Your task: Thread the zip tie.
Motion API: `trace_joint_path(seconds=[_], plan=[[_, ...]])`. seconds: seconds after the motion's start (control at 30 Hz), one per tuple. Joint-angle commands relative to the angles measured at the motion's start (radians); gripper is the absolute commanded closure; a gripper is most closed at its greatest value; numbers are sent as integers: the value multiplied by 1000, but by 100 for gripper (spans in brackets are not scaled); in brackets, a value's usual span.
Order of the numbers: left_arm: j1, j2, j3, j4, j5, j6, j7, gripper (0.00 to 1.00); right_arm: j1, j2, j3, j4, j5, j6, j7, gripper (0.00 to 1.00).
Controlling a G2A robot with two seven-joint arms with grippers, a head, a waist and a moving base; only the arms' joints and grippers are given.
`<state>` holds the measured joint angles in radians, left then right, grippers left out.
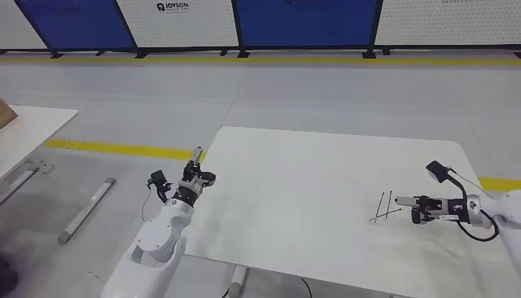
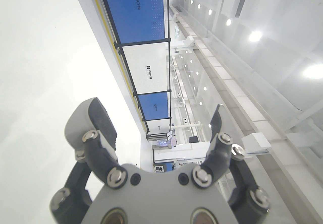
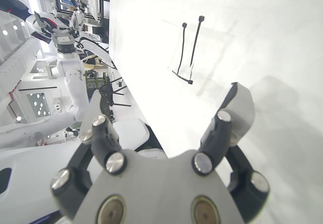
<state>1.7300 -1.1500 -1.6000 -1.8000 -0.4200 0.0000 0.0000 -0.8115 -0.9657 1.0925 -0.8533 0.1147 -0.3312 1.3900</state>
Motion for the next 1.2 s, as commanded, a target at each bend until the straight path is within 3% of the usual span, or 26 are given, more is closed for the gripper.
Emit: trace_joint_path(seconds=[0.0,0.1,0.17,0.3,0.43,0.63,0.67,0.7,0.73,0.83,0.87,1.0,1.17], plan=[[0,0,0,0,0,0,0,0,0,0,0,0,0,0,0,0],[0,0,0,0,0,0,0,0,-10,-1,-8,-20,-24,-2,-32,0],[0,0,0,0,0,0,0,0,-25,-2,-19,-55,-52,25,-76,0],[0,0,0,0,0,0,0,0,-20,-6,-33,-66,-45,61,-55,0],[0,0,0,0,0,0,0,0,4,-14,-43,-27,6,59,-9,0],[0,0,0,0,0,0,0,0,38,-24,-61,55,12,52,-25,0],[0,0,0,0,0,0,0,0,42,-26,-64,67,15,49,-24,2],[0,0,0,0,0,0,0,0,46,-28,-66,80,20,47,-21,20],[0,0,0,0,0,0,0,0,52,-31,-70,98,29,45,-14,22],[0,0,0,0,0,0,0,0,66,-38,-80,136,37,29,-10,16],[0,0,0,0,0,0,0,0,70,-40,-82,146,39,24,-8,24],[0,0,0,0,0,0,0,0,86,-46,-89,184,52,9,-4,36],[0,0,0,0,0,0,0,0,103,-54,-99,226,61,7,-1,36]])
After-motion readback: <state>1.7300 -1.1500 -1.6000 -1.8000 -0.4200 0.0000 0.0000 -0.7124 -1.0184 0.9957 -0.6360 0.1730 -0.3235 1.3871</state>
